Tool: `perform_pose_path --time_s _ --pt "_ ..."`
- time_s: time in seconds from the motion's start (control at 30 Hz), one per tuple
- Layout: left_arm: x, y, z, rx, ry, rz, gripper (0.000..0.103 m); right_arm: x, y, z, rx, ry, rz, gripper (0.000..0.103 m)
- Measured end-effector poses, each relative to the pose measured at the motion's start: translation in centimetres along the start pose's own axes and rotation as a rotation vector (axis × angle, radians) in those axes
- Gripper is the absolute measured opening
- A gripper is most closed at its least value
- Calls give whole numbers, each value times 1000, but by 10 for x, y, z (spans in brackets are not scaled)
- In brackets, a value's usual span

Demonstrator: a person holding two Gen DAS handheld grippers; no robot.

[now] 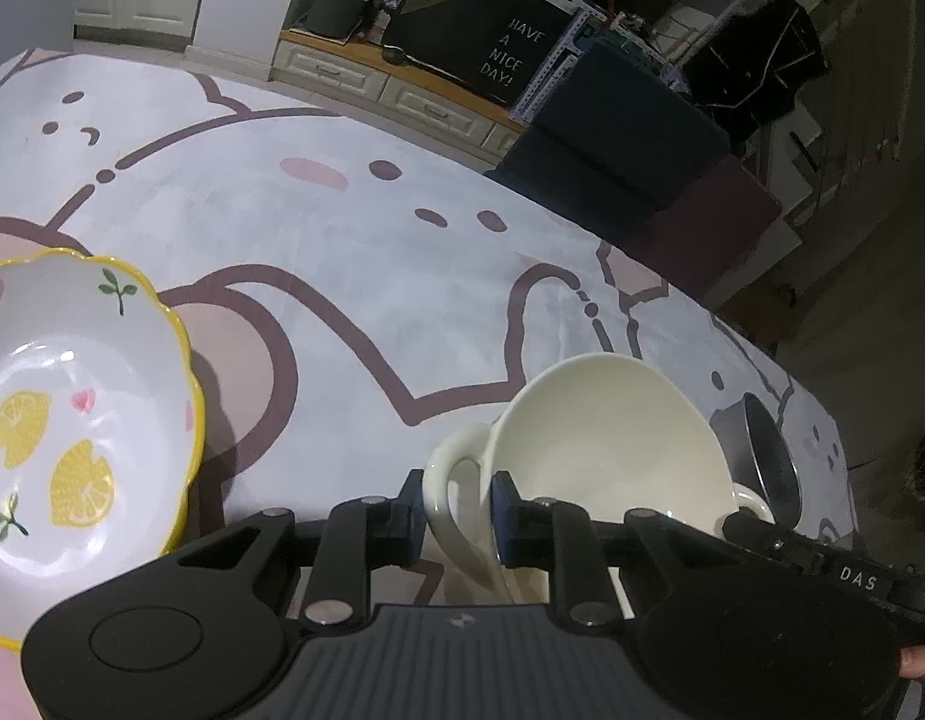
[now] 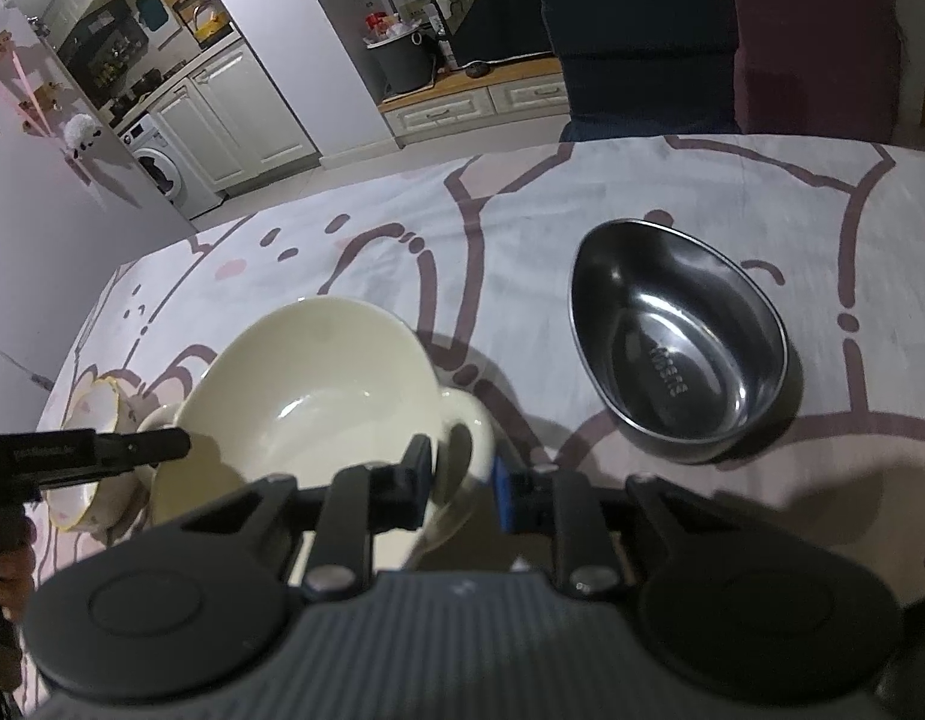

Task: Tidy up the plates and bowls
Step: 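Lift the cream bowl with both grippers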

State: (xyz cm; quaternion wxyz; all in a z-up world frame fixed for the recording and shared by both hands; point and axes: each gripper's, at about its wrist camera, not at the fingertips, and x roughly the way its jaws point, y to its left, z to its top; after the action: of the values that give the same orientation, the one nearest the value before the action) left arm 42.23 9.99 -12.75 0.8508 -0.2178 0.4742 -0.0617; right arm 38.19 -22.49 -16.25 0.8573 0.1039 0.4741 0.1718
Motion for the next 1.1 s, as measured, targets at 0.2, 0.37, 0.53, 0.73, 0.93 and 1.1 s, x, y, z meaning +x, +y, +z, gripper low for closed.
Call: perform_pose_path --time_s 0.2,0.37,0.53,0.73,0.93,1.1 --pt "-1 0 1 26 24 -11 23 0 -2 1 9 4 10 25" --pt "4 10 2 -44 49 -51 22 1 -1 1 5 3 10 25" --pt "4 2 0 -31 43 -22 22 0 1 1 4 -1 0 25" --pt "-2 -5 1 2 29 -26 22 -4 0 1 23 2 -10 26" --pt "2 -3 0 -7 40 -20 22 -2 4 1 7 8 -30 26" --pt "2 -3 0 -7 41 -23 22 -1 4 2 5 9 -31 26"
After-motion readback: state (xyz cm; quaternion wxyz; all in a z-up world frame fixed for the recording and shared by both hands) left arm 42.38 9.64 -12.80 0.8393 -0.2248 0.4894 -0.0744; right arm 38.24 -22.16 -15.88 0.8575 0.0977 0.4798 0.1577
